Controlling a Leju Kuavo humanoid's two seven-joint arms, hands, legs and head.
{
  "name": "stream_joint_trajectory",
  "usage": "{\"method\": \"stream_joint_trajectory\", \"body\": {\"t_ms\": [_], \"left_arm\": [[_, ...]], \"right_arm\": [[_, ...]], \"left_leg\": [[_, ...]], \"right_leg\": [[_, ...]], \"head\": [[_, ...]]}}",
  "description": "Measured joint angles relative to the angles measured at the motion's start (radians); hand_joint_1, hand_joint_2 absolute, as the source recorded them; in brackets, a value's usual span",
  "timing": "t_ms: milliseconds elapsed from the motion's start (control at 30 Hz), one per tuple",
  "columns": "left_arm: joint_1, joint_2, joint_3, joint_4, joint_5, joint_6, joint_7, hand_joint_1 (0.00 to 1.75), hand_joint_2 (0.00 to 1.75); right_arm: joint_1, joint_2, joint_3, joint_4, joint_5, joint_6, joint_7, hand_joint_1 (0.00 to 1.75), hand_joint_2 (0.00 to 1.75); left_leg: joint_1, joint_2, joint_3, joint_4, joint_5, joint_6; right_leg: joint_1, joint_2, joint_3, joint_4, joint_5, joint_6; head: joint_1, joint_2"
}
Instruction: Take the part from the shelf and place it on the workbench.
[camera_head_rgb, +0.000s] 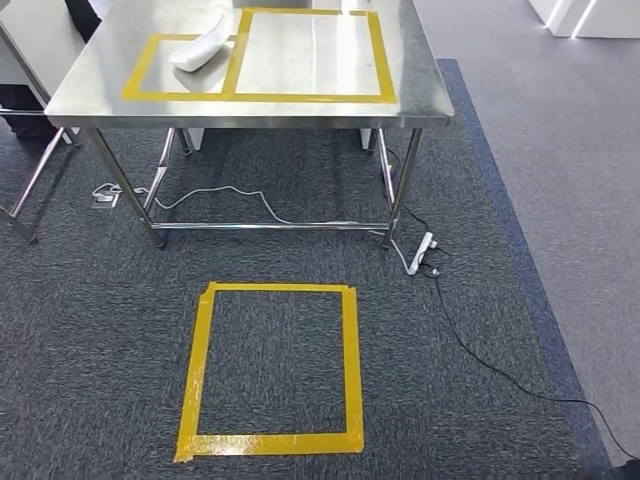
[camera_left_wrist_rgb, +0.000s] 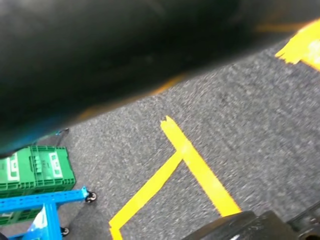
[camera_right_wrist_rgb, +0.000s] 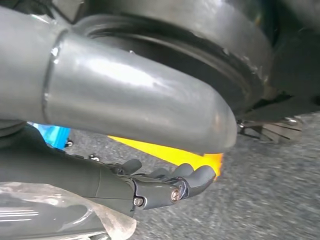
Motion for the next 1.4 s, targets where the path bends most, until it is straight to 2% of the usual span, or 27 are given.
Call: {"method": "stream_joint_trajectory", "body": {"t_ms": [33, 100, 133, 167, 200, 233, 267, 333, 367, 400, 433, 467, 500, 533, 600, 633, 700, 733, 800, 867, 900, 933, 967, 1033, 1100, 1233, 1400], "left_arm": [[0.0, 0.0, 0.0, 0.0, 0.0, 0.001, 0.001, 0.0, 0.0], [-0.001, 0.0, 0.0, 0.0, -0.001, 0.002, 0.002, 0.0, 0.0], [-0.001, 0.0, 0.0, 0.0, -0.001, 0.002, 0.002, 0.0, 0.0], [-0.001, 0.001, 0.0, 0.0, -0.001, 0.003, 0.003, 0.0, 0.0], [0.0, 0.002, 0.0, 0.001, -0.001, 0.003, 0.004, 0.0, 0.0], [0.001, 0.003, 0.0, 0.002, -0.002, 0.003, 0.006, 0.0, 0.0], [0.002, 0.004, 0.0, 0.003, -0.004, 0.003, 0.008, 0.0, 0.0], [0.004, 0.006, 0.0, 0.004, -0.008, 0.003, 0.012, 0.0, 0.0], [0.004, 0.007, 0.0, 0.004, -0.009, 0.003, 0.012, 0.0, 0.0], [0.004, 0.007, 0.0, 0.004, -0.01, 0.005, 0.01, 0.0, 0.0], [0.004, 0.007, 0.0, 0.004, -0.012, 0.006, 0.008, 0.0, 0.0], [0.003, 0.007, 0.0, 0.004, -0.013, 0.009, 0.005, 0.0, 0.0], [0.003, 0.007, 0.0, 0.004, -0.015, 0.011, 0.002, 0.0, 0.0], [0.002, 0.008, 0.0, 0.004, -0.018, 0.012, 0.001, 0.0, 0.0], [-0.001, 0.009, 0.0, 0.004, -0.025, 0.014, 0.006, 0.0, 0.0], [-0.003, 0.009, 0.0, 0.004, -0.028, 0.014, 0.009, 0.0, 0.0], [-0.002, 0.009, 0.0, 0.004, -0.032, 0.014, 0.015, 0.0, 0.0], [-0.001, 0.008, 0.0, 0.004, -0.033, 0.013, 0.016, 0.0, 0.0], [-0.001, 0.007, -0.001, 0.005, -0.038, 0.008, 0.018, 0.0, 0.0], [0.0, 0.006, -0.001, 0.005, -0.044, 0.0, 0.025, 0.0, 0.0], [0.001, 0.006, -0.002, 0.005, -0.046, -0.004, 0.029, 0.0, 0.0], [0.002, 0.006, -0.002, 0.005, -0.049, -0.008, 0.033, 0.0, 0.0], [0.003, 0.005, -0.002, 0.005, -0.051, -0.01, 0.034, 0.0, 0.0], [0.003, 0.005, -0.002, 0.005, -0.052, -0.014, 0.035, 0.0, 0.0], [0.002, 0.005, -0.002, 0.005, -0.053, -0.014, 0.035, 0.0, 0.0], [0.001, 0.005, -0.002, 0.005, -0.055, -0.015, 0.038, 0.0, 0.0], [0.001, 0.006, -0.003, 0.005, -0.061, -0.019, 0.048, 0.0, 0.0]], "right_arm": [[-0.001, 0.0, 0.0, 0.0, 0.0, 0.001, -0.002, 0.0, 0.0], [-0.004, -0.001, 0.0, 0.0, 0.0, 0.001, -0.006, 0.0, 0.0], [-0.005, -0.001, 0.0, 0.0, 0.0, 0.002, -0.008, 0.0, 0.0], [-0.004, -0.001, 0.0, 0.0, 0.0, 0.002, -0.01, 0.0, 0.0], [-0.004, -0.001, 0.0, 0.0, 0.0, 0.003, -0.011, 0.0, 0.0], [-0.002, -0.001, 0.0, 0.0, 0.0, 0.004, -0.012, 0.0, 0.0], [-0.001, -0.001, 0.001, 0.0, 0.0, 0.005, -0.012, 0.0, 0.0], [0.0, -0.001, 0.001, 0.0, 0.0, 0.005, -0.011, 0.0, 0.0], [0.001, -0.001, 0.001, 0.0, 0.0, 0.005, -0.011, 0.0, 0.0], [0.0, -0.002, 0.001, 0.0, 0.001, 0.005, -0.011, 0.0, 0.0], [0.0, -0.002, 0.001, 0.0, 0.001, 0.005, -0.01, 0.0, 0.0], [0.0, -0.002, 0.001, 0.0, 0.0, 0.005, -0.01, 0.0, 0.0], [0.0, -0.002, 0.001, 0.0, 0.0, 0.005, -0.009, 0.0, 0.0], [0.0, -0.002, 0.001, 0.0, 0.0, 0.005, -0.009, 0.0, 0.0], [0.0, -0.002, 0.001, 0.0, 0.0, 0.005, -0.009, 0.0, 0.0], [-0.001, -0.002, 0.001, 0.0, 0.0, 0.005, -0.008, 0.0, 0.0], [-0.001, -0.002, 0.001, 0.0, 0.0, 0.005, -0.007, 0.0, 0.0], [0.0, -0.002, 0.001, 0.0, 0.0, 0.005, -0.006, 0.0, 0.0], [0.003, -0.002, 0.001, 0.0, 0.0, 0.005, -0.005, 0.0, 0.0], [0.005, -0.002, 0.001, 0.0, 0.0, 0.005, -0.004, 0.0, 0.0], [0.005, -0.002, 0.001, 0.0, 0.0, 0.005, -0.004, 0.0, 0.0], [0.006, -0.002, 0.002, 0.0, 0.001, 0.004, -0.003, 0.0, 0.0], [0.006, -0.002, 0.002, 0.0, 0.001, 0.004, -0.003, 0.0, 0.0], [0.006, -0.002, 0.002, 0.0, 0.003, 0.004, -0.003, 0.0, 0.0], [0.003, -0.002, 0.002, 0.0, 0.003, 0.003, -0.003, 0.0, 0.0], [0.007, -0.002, 0.002, 0.0, 0.003, 0.003, -0.001, 0.0, 0.0], [0.007, -0.002, 0.002, 0.0, 0.003, 0.003, 0.0, 0.0, 0.0]], "left_leg": [[-0.001, -0.001, -0.01, 0.001, 0.012, -0.004], [-0.002, -0.001, -0.022, -0.001, 0.037, -0.014], [-0.001, 0.0, -0.025, -0.004, 0.049, -0.021], [-0.001, 0.0, -0.028, -0.009, 0.063, -0.028], [0.001, -0.001, -0.03, -0.011, 0.064, -0.034], [0.002, -0.002, -0.034, 0.0, 0.043, -0.04], [0.002, -0.003, -0.041, 0.028, 0.0, -0.046], [0.005, -0.004, -0.06, 0.146, -0.12, -0.054], [0.005, -0.004, -0.066, 0.215, -0.157, -0.057], [0.005, -0.004, -0.065, 0.268, -0.167, -0.059], [0.005, -0.004, -0.054, 0.295, -0.151, -0.06], [0.005, -0.004, -0.027, 0.287, -0.12, -0.059], [0.004, -0.004, 0.015, 0.247, -0.092, -0.055], [0.003, -0.004, 0.072, 0.177, -0.085, -0.05], [-0.002, -0.004, 0.174, 0.028, -0.122, -0.038], [-0.005, -0.004, 0.2, -0.018, -0.143, -0.032], [-0.006, -0.002, 0.198, -0.04, -0.143, -0.019], [-0.005, -0.001, 0.192, -0.042, -0.134, -0.012], [-0.002, 0.003, 0.174, -0.044, -0.115, -0.002], [-0.002, 0.004, 0.149, -0.043, -0.097, 0.0], [-0.002, 0.004, 0.137, -0.042, -0.088, -0.001], [-0.001, 0.005, 0.127, -0.041, -0.08, -0.003], [-0.001, 0.005, 0.12, -0.04, -0.074, -0.006], [0.0, 0.004, 0.112, -0.038, -0.066, -0.013], [-0.003, 0.004, 0.104, -0.031, -0.061, -0.021], [-0.005, 0.004, 0.092, -0.026, -0.05, -0.006], [0.001, 0.004, 0.092, -0.035, -0.039, -0.021]], "right_leg": [[0.002, 0.001, 0.062, -0.078, 0.008, -0.006], [0.007, 0.003, 0.155, -0.22, -0.015, -0.019], [0.01, 0.004, 0.173, -0.257, -0.025, -0.024], [0.011, 0.004, 0.17, -0.269, -0.024, -0.03], [0.01, 0.002, 0.161, -0.268, -0.012, -0.036], [0.009, -0.001, 0.151, -0.269, 0.0, -0.045], [0.006, -0.004, 0.138, -0.27, 0.014, -0.053], [0.006, -0.008, 0.105, -0.266, 0.041, -0.063], [0.007, -0.01, 0.087, -0.262, 0.054, -0.064], [0.007, -0.011, 0.068, -0.256, 0.067, -0.064], [0.008, -0.012, 0.047, -0.248, 0.079, -0.062], [0.008, -0.012, 0.026, -0.239, 0.089, -0.06], [0.008, -0.012, 0.005, -0.229, 0.098, -0.057], [0.009, -0.012, -0.014, -0.219, 0.104, -0.053], [0.011, -0.013, -0.038, -0.201, 0.116, -0.043], [0.011, -0.014, -0.044, -0.196, 0.124, -0.037], [0.007, -0.014, -0.053, -0.194, 0.136, -0.024], [0.005, -0.012, -0.06, -0.185, 0.128, -0.018], [0.002, -0.004, -0.096, -0.11, 0.066, -0.007], [0.0, -0.001, -0.144, 0.027, -0.015, 0.001], [-0.002, 0.0, -0.153, 0.074, -0.036, 0.003], [-0.003, 0.0, -0.143, 0.085, -0.04, 0.005], [-0.005, 0.0, -0.109, 0.05, -0.024, 0.005], [-0.008, -0.001, -0.001, -0.103, 0.021, 0.004], [-0.007, 0.002, 0.069, -0.218, 0.039, -0.004], [-0.003, 0.001, 0.074, -0.238, 0.043, -0.012], [0.004, 0.0, 0.066, -0.236, 0.047, -0.024]], "head": [[0.001, 0.0], [0.0, 0.0], [0.001, 0.0], [0.0, 0.0], [0.001, 0.0], [-0.001, 0.0], [-0.004, 0.0], [-0.012, 0.0], [-0.014, 0.0], [-0.015, 0.0], [-0.016, 0.0], [-0.016, 0.0], [-0.017, 0.0], [-0.017, 0.0], [-0.017, 0.0], [-0.017, 0.0], [-0.018, 0.0], [-0.018, 0.0], [-0.014, 0.0], [-0.008, 0.0], [-0.008, 0.0], [-0.007, 0.0], [-0.007, 0.0], [-0.005, 0.0], [-0.002, 0.0], [0.0, 0.0], [0.0, 0.0]]}}
